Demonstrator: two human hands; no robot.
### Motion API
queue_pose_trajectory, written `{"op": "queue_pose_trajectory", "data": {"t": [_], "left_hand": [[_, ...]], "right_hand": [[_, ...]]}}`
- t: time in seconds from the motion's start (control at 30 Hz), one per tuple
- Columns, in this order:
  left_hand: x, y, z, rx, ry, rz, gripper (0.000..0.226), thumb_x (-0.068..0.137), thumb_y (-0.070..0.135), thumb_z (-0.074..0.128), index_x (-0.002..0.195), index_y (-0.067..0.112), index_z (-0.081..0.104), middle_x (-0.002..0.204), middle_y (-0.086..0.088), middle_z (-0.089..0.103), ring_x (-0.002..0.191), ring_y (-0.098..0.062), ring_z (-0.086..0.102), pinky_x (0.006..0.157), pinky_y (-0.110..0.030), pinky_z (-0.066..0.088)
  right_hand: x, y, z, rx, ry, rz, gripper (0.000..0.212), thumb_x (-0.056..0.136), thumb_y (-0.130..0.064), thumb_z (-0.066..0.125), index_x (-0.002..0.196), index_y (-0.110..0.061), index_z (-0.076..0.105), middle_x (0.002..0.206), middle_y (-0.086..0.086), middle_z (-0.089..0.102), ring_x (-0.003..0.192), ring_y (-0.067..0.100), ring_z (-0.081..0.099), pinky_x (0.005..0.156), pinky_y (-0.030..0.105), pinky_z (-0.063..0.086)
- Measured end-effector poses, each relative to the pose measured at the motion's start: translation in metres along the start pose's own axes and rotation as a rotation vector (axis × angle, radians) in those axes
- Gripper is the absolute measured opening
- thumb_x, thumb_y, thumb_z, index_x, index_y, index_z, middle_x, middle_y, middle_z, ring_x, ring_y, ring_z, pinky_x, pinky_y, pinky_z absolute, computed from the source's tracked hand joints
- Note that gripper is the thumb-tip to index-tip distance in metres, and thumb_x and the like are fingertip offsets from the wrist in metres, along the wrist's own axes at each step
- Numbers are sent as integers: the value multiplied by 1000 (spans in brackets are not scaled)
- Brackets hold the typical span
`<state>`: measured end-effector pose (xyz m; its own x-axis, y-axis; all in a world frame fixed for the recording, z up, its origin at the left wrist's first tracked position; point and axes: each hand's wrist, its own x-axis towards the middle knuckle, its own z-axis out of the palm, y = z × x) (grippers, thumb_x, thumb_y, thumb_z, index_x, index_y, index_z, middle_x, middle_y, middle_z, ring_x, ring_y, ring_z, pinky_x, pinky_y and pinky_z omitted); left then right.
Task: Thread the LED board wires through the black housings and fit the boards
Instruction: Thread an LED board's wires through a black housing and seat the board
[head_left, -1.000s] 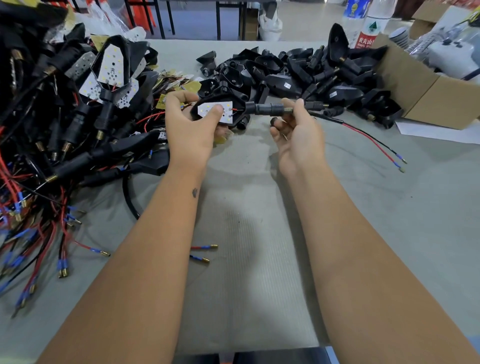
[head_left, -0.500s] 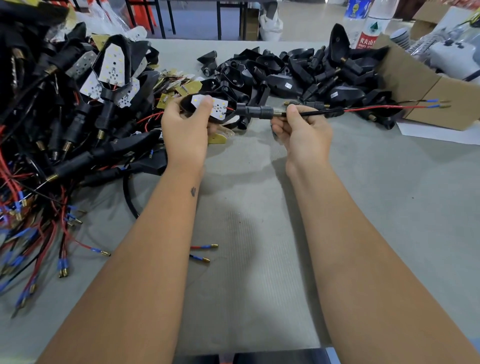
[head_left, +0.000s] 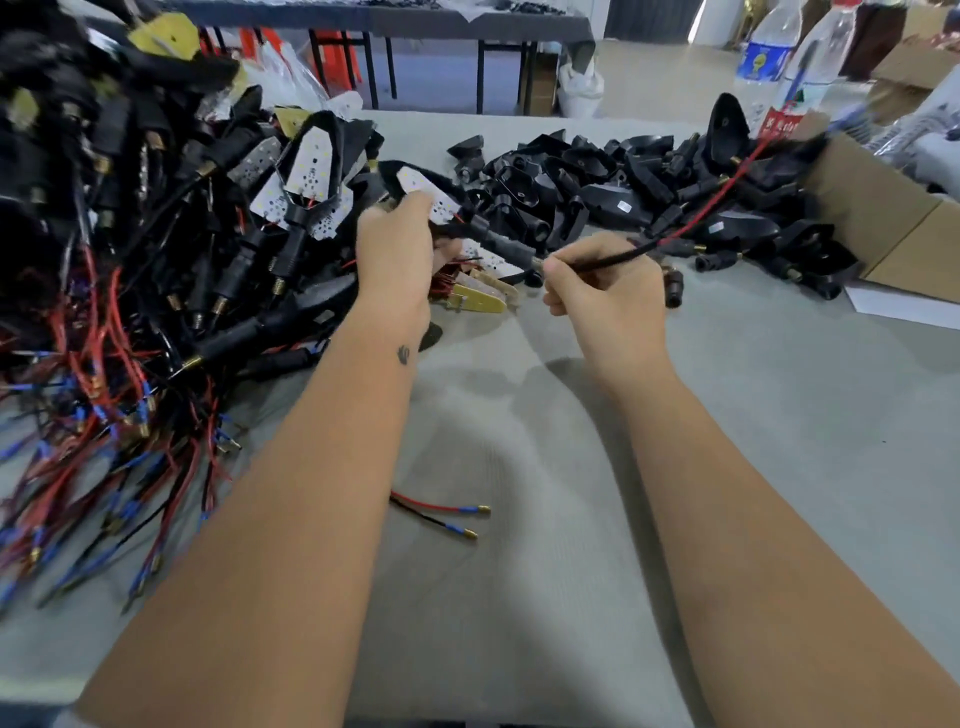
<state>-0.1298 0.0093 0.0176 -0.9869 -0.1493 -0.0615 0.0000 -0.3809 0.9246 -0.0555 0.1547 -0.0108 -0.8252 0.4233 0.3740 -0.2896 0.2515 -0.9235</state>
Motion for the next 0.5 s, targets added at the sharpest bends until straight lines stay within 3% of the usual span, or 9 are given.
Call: {"op": "queue_pose_trajectory", "data": {"t": [0.07,0.17,0.23,0.33,0.43,0.5], "left_hand": [[3,12,-4,115,-49,-41,7,95,5,49,102,3,50,98,-19,56,61,-17,57,53,-24,57],[9,35,-14,274,-91,-31,10,97,4,44,91,11,48,93,-16,58,53,-17,62,46,-28,56],[15,52,-24,347,-115,4,8,95,2,45,94,9,49,96,-19,60,53,-22,66,47,-33,57],[27,84,-46,551,-99,150,7,84,2,51,83,8,55,80,-19,57,63,-27,60,60,-47,58],[47,119,-71,620,-19,240,22,84,-5,54,64,6,51,55,-9,51,40,-16,58,47,-30,50],[59,140,-87,669,61,315,8,88,6,56,80,7,59,67,-4,56,49,-11,62,62,-33,59]], "right_hand": [[-6,-1,10,-37,-91,-71,18,84,1,67,72,-12,66,66,-3,64,63,11,61,63,29,53],[-16,-6,29,-21,-201,-212,16,83,5,66,74,-7,66,65,-16,62,64,-3,57,64,14,46],[-21,-11,43,-89,-212,-337,14,82,0,67,78,-13,67,72,-15,63,72,-2,59,71,10,44],[-23,-29,69,-240,-212,-570,9,83,-11,67,84,-20,67,82,-11,63,80,5,59,75,16,45],[-21,-55,104,-311,-320,-762,6,89,-13,63,94,-14,67,87,-2,66,83,12,59,76,22,46],[-17,-75,131,-342,-371,-788,16,89,-12,62,104,-10,68,96,5,68,91,20,62,82,27,47]]}}
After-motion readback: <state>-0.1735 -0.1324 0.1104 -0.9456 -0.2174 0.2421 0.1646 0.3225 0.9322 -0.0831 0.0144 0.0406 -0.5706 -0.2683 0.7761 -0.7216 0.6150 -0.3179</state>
